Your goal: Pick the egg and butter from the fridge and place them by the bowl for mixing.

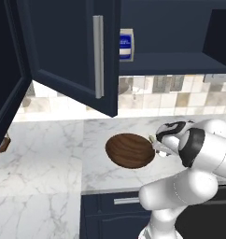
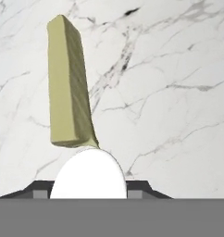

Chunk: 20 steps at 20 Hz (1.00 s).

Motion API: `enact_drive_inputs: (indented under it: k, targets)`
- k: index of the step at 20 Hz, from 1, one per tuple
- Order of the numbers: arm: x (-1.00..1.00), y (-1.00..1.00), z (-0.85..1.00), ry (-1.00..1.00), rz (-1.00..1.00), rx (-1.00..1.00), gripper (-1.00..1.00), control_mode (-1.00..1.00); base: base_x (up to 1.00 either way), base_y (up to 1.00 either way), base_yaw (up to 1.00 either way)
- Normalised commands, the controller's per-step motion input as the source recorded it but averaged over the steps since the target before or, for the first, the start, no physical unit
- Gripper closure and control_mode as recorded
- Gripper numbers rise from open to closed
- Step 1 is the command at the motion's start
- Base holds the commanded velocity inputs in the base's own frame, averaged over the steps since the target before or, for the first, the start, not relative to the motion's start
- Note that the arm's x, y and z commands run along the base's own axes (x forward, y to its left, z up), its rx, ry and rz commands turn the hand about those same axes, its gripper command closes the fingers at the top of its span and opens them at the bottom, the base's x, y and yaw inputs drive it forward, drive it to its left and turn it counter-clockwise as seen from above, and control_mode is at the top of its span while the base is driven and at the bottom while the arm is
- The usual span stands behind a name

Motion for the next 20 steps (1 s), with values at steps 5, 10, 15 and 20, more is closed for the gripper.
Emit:
enact_drive_inputs:
  k: [5,10,15,20]
  targets:
    - [-0.03,0.00,-0.07,0.00,0.00,0.02,-1.00,-1.00,0.00,0.00,0.00]
    - [-0.07,0.01,0.08,0.00,-0.01,-0.01,-1.00,-1.00,0.00,0.00,0.00]
    - [-0.09,0.01,0.26,0.00,0.00,-0.04,-1.00,-1.00,0.00,0.00,0.00]
    - [-0.25,-0.02,0.49,-0.03,-0.01,-0.03,-1.00,-1.00,0.00,0.00,0.00]
